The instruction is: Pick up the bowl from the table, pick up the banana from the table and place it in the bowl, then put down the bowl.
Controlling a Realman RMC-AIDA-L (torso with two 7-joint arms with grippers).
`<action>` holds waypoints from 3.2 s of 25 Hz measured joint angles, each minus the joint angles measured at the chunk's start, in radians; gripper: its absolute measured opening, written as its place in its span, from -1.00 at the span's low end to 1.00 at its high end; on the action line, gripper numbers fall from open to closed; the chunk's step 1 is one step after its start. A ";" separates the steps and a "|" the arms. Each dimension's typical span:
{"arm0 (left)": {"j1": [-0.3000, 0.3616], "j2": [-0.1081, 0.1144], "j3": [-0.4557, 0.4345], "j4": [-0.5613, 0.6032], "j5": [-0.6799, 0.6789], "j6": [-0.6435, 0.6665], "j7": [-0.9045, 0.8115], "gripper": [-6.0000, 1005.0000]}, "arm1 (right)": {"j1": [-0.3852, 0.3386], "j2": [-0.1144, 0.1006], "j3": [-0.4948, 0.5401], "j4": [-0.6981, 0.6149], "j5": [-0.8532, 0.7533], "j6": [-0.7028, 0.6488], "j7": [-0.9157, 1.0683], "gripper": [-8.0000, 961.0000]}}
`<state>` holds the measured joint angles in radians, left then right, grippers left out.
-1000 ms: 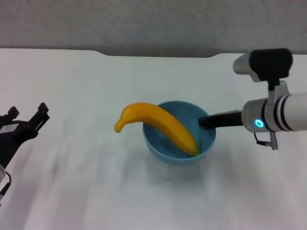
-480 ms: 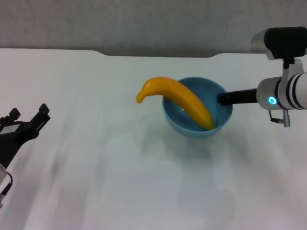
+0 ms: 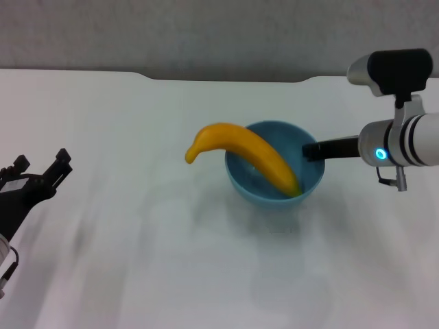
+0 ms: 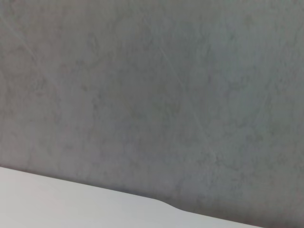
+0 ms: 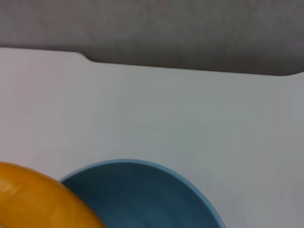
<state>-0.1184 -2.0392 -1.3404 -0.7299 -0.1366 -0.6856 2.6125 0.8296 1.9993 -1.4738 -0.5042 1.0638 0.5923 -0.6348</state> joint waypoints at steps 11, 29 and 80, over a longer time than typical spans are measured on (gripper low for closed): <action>-0.003 -0.001 0.006 0.000 0.000 -0.006 -0.007 0.75 | -0.030 0.017 -0.018 0.003 0.014 0.004 -0.002 -0.91; -0.011 -0.001 0.009 0.001 0.000 -0.003 -0.011 0.75 | -0.083 0.019 -0.111 -0.002 0.113 -0.021 -0.004 -0.91; 0.009 -0.005 -0.022 0.195 -0.010 -0.381 0.044 0.74 | -0.616 0.010 -0.334 -0.650 0.128 -0.478 -0.106 0.42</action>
<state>-0.1092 -2.0445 -1.3619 -0.5349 -0.1462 -1.0666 2.6563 0.2138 2.0096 -1.8078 -1.1542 1.1919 0.1141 -0.7409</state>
